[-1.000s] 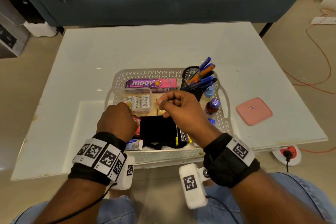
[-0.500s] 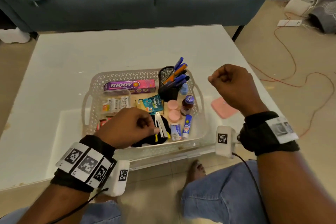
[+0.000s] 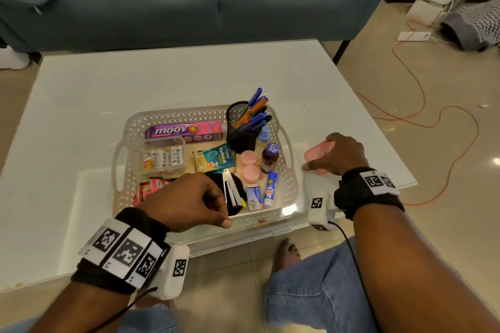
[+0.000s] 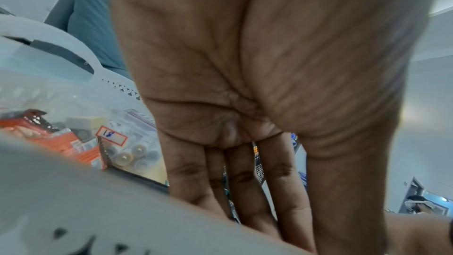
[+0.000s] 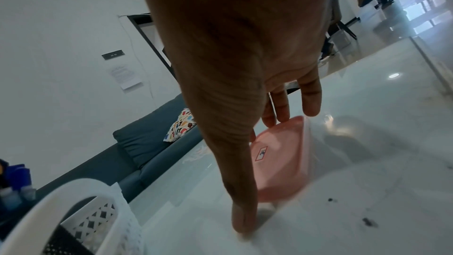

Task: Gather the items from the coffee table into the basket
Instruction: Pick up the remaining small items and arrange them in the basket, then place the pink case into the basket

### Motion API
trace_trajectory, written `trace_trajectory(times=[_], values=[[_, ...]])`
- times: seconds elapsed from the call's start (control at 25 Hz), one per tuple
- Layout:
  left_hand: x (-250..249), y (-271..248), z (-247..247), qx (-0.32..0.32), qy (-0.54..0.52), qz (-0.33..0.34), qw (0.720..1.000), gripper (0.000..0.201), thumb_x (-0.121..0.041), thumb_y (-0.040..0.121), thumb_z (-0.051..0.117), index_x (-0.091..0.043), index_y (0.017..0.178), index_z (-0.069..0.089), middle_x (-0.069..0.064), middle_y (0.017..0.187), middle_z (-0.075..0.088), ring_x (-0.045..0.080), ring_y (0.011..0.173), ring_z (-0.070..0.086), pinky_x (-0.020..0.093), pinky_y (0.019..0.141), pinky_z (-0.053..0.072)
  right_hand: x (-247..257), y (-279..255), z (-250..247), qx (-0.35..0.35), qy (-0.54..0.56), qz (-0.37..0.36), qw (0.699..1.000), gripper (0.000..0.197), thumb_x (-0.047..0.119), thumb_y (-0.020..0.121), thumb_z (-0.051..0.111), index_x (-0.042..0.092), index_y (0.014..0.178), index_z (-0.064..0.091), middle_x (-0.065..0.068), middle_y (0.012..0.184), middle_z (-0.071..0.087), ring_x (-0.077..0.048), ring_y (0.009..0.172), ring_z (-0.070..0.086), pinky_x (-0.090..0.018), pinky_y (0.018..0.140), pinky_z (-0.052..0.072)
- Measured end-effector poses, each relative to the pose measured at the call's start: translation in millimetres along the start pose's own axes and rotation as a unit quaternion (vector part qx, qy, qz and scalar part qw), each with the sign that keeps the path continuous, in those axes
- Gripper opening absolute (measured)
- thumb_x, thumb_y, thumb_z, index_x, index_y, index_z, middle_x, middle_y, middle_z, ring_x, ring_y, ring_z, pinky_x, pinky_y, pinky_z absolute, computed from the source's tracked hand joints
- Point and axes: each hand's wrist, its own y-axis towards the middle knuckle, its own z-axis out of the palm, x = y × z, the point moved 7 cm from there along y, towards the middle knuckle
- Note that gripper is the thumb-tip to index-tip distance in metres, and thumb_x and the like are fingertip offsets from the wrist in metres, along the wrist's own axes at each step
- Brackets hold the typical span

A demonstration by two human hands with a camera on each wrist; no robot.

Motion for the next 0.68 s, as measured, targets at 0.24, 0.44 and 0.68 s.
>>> trace_trajectory(times=[0.24,0.44,0.68], values=[[4,0,0,-0.003,-0.001,-0.004,1.0,0.016,-0.039,0.074,0.087,-0.026,0.076,0.08,-0.013,0.075,0.076,0.001,0.07,0.07,0.029,0.074,0.059,0,-7,-5,-0.016,0.027,0.021,0.999,0.101,0.059,0.052,0.094,0.025,0.137,0.051,-0.009,0.135,0.059,-0.036,0.128,0.052,-0.052,0.104,0.045],[5,1,0,-0.01,0.003,-0.002,1.0,0.019,-0.039,0.072,0.089,-0.024,0.075,0.079,-0.011,0.075,0.075,0.005,0.07,0.07,0.034,0.075,0.06,17,-23,-21,-0.062,0.071,0.047,0.994,0.097,0.064,0.062,0.084,0.019,0.139,0.047,-0.015,0.135,0.056,-0.04,0.128,0.05,-0.053,0.105,0.044],[1,-12,-29,-0.071,-0.04,0.013,0.997,0.023,-0.043,0.079,0.082,-0.022,0.084,0.075,-0.004,0.078,0.076,0.01,0.07,0.072,0.033,0.072,0.062,85,-75,-92,-0.164,0.327,-0.082,0.927,0.096,0.071,0.056,0.082,0.039,0.139,0.045,-0.003,0.132,0.059,-0.024,0.118,0.06,-0.043,0.096,0.056]])
